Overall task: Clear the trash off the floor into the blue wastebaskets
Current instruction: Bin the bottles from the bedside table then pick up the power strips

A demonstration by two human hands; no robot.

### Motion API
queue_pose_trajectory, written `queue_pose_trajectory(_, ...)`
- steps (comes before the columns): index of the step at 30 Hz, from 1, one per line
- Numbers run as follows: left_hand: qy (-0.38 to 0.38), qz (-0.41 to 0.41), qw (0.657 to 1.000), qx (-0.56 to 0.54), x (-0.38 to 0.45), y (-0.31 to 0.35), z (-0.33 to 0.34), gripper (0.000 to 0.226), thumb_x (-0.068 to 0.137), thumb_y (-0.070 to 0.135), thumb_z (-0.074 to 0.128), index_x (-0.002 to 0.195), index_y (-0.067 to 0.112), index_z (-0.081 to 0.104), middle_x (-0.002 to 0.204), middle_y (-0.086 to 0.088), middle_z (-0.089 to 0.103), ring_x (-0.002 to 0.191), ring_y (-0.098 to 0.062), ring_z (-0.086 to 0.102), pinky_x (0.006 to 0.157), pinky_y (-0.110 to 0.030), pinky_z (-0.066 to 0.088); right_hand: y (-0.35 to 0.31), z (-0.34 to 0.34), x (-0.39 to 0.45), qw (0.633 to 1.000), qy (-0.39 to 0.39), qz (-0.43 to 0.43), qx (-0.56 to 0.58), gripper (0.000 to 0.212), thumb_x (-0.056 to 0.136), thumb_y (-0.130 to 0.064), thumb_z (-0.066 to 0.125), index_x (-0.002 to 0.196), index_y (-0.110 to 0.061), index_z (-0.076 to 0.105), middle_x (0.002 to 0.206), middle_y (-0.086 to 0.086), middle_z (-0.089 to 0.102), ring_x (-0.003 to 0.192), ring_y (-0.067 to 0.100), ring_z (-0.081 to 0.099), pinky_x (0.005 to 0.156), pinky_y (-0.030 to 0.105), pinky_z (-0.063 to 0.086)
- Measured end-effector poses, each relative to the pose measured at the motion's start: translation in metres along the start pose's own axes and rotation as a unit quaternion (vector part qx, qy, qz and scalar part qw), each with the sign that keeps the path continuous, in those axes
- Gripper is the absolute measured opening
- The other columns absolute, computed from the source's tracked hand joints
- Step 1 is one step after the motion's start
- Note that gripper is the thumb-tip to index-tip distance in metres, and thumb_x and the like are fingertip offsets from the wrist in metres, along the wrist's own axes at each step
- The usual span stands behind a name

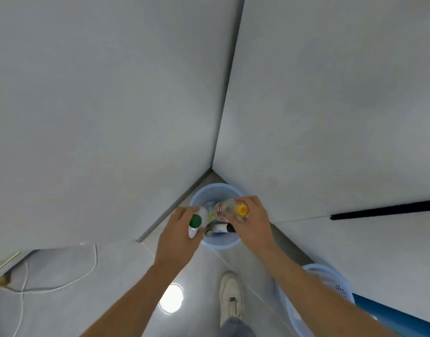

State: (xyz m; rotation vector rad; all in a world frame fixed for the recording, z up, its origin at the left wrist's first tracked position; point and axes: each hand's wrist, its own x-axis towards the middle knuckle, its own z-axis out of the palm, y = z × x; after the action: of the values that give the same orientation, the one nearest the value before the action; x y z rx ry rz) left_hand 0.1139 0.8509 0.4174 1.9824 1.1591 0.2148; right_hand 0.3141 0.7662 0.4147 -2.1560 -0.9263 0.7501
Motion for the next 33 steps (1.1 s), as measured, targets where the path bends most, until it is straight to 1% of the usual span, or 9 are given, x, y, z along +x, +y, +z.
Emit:
queue_pose_trajectory(6, -0.013, 0.014, 0.997, 0.081, 0.057, -0.061, 0.081, 0.053, 0.084, 0.025, 0.079, 0.131, 0.029, 0.054, 0.129, 0.006, 0.054, 0.113, -0.017, 0.057, 0.080, -0.036, 0.060, 0.081, 0.055, 0.065, 0.993, -0.055, -0.089, -0.060, 0.029, 0.083, -0.025, 0.075, 0.111, -0.022, 0.068, 0.114, -0.007, 0.059, 0.102, 0.013, 0.058, 0.092, 0.032, 0.052)
queue_pose_trajectory(11, -0.063, 0.026, 0.989, 0.135, 0.071, -0.093, 0.126, 0.058, 0.085, 0.022, 0.078, 0.135, 0.027, 0.050, 0.141, 0.001, 0.045, 0.121, -0.020, 0.053, 0.075, -0.035, 0.062, 0.128, 0.082, 0.068, 0.964, -0.090, -0.205, -0.144, 0.031, 0.091, -0.017, 0.067, 0.121, -0.012, 0.065, 0.128, 0.005, 0.060, 0.116, 0.022, 0.056, 0.098, 0.042, 0.053)
queue_pose_trajectory(14, -0.092, 0.016, 0.982, 0.163, 0.074, -0.101, 0.139, 0.057, 0.088, 0.020, 0.074, 0.138, 0.025, 0.049, 0.146, -0.003, 0.042, 0.127, -0.025, 0.051, 0.071, -0.035, 0.062, 0.142, 0.088, 0.065, 0.947, -0.162, -0.196, -0.196, 0.049, 0.086, -0.016, 0.062, 0.134, -0.015, 0.053, 0.144, 0.008, 0.047, 0.129, 0.029, 0.048, 0.103, 0.044, 0.052)
queue_pose_trajectory(17, -0.149, -0.023, 0.972, 0.180, 0.071, -0.098, 0.142, 0.069, 0.083, 0.020, 0.076, 0.144, 0.027, 0.045, 0.152, -0.002, 0.035, 0.135, -0.026, 0.042, 0.082, -0.036, 0.061, 0.146, 0.087, 0.057, 0.921, -0.246, -0.195, -0.230, 0.072, 0.073, -0.025, 0.079, 0.137, -0.025, 0.045, 0.149, 0.004, 0.038, 0.135, 0.029, 0.039, 0.108, 0.040, 0.045)
queue_pose_trajectory(20, -0.224, -0.037, 0.956, 0.185, 0.069, -0.093, 0.128, 0.069, 0.076, 0.034, 0.074, 0.140, 0.033, 0.048, 0.143, 0.002, 0.042, 0.132, -0.024, 0.045, 0.094, -0.041, 0.055, 0.132, 0.080, 0.054, 0.911, -0.292, -0.184, -0.228, 0.075, 0.067, -0.037, 0.076, 0.136, -0.024, 0.051, 0.142, -0.001, 0.047, 0.133, 0.022, 0.041, 0.113, 0.036, 0.037)
queue_pose_trajectory(22, -0.241, -0.050, 0.951, 0.184, 0.066, -0.085, 0.113, 0.058, 0.081, 0.037, 0.067, 0.136, 0.030, 0.052, 0.134, 0.000, 0.050, 0.125, -0.024, 0.051, 0.094, -0.041, 0.054, 0.111, 0.074, 0.049, 0.916, -0.288, -0.191, -0.204, 0.055, 0.072, -0.025, 0.072, 0.125, -0.017, 0.060, 0.130, 0.002, 0.059, 0.125, 0.022, 0.050, 0.112, 0.040, 0.040)
queue_pose_trajectory(24, -0.214, -0.054, 0.958, 0.183, 0.061, -0.072, 0.093, 0.049, 0.090, 0.033, 0.059, 0.138, 0.026, 0.052, 0.131, -0.003, 0.052, 0.119, -0.024, 0.054, 0.090, -0.039, 0.054, 0.090, 0.069, 0.043, 0.929, -0.254, -0.189, -0.194, 0.040, 0.077, -0.015, 0.071, 0.116, -0.014, 0.065, 0.120, 0.004, 0.064, 0.116, 0.022, 0.054, 0.107, 0.037, 0.042)
queue_pose_trajectory(28, -0.137, -0.045, 0.980, 0.135, 0.028, -0.041, 0.040, 0.042, 0.097, 0.029, 0.055, 0.139, 0.022, 0.052, 0.128, -0.002, 0.055, 0.114, -0.022, 0.053, 0.085, -0.038, 0.053, 0.041, 0.065, 0.017, 0.950, -0.214, -0.129, -0.187, 0.019, 0.086, -0.025, 0.062, 0.104, -0.021, 0.063, 0.110, -0.002, 0.057, 0.105, 0.016, 0.051, 0.095, 0.040, 0.050)
queue_pose_trajectory(33, -0.074, -0.046, 0.994, 0.062, -0.068, -0.012, -0.069, 0.033, 0.095, 0.035, 0.057, 0.128, 0.031, 0.059, 0.118, 0.009, 0.063, 0.111, -0.011, 0.058, 0.088, -0.030, 0.049, -0.070, 0.059, -0.070, 0.959, -0.186, -0.128, -0.171, 0.027, 0.091, -0.024, 0.061, 0.117, -0.019, 0.066, 0.113, -0.003, 0.066, 0.105, 0.015, 0.060, 0.091, 0.034, 0.050)
